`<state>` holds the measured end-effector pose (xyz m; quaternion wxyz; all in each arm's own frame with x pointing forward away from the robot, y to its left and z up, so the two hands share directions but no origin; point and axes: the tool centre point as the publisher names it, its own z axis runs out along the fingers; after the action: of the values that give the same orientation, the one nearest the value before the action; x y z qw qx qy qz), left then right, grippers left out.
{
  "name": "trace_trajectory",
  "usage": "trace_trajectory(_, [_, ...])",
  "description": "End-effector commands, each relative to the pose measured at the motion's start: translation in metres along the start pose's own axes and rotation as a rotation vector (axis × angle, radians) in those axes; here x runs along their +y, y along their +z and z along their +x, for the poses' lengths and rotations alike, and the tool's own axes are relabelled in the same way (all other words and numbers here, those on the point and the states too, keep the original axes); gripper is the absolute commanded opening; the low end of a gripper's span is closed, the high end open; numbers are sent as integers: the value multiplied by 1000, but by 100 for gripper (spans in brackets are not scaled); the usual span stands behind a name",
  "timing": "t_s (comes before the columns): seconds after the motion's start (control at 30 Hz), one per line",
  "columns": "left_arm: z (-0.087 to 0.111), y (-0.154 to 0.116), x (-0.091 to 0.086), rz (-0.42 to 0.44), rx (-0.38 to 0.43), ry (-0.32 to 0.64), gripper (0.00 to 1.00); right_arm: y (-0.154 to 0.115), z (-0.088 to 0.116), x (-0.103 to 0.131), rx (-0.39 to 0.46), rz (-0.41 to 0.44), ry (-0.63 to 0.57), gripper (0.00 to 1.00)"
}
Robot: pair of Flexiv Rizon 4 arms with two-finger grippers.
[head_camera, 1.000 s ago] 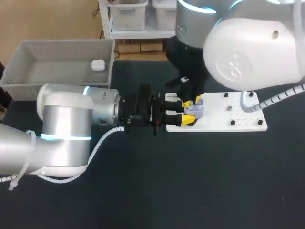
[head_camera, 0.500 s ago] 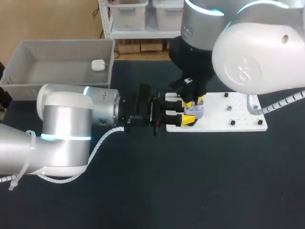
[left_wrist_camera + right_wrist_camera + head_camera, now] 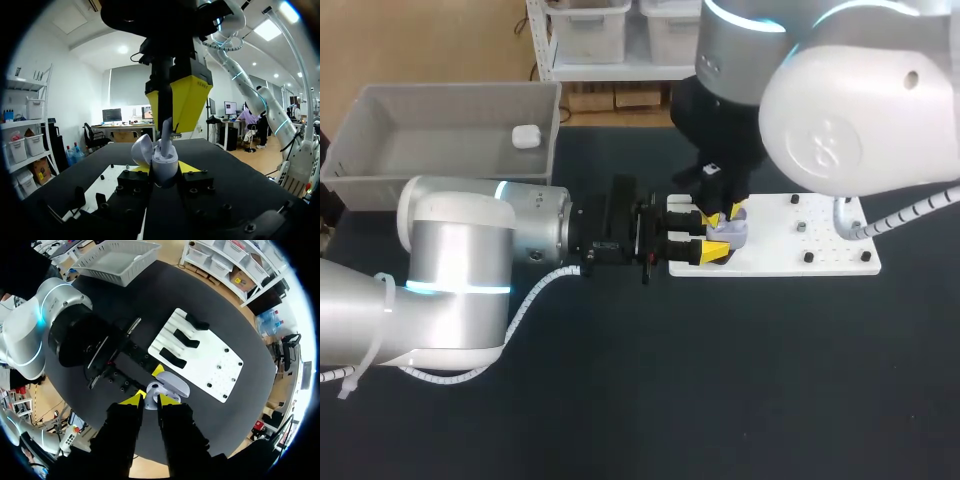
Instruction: Pick up each earbud case from the left stands, insert the matching earbuds, close the lid, and place the case in the box.
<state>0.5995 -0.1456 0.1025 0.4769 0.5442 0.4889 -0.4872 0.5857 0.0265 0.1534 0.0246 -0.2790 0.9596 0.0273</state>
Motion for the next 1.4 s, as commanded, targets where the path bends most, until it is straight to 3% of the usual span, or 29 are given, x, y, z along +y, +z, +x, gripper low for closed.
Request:
trace_trajectory(0.03, [1,0,-1,-6,-3,3,0,0,0,0,-1,-3,1,0])
trace_trajectory(1.4, [1,0,-1,-6,-3,3,0,12,-4,-4,11,-16,-7,0])
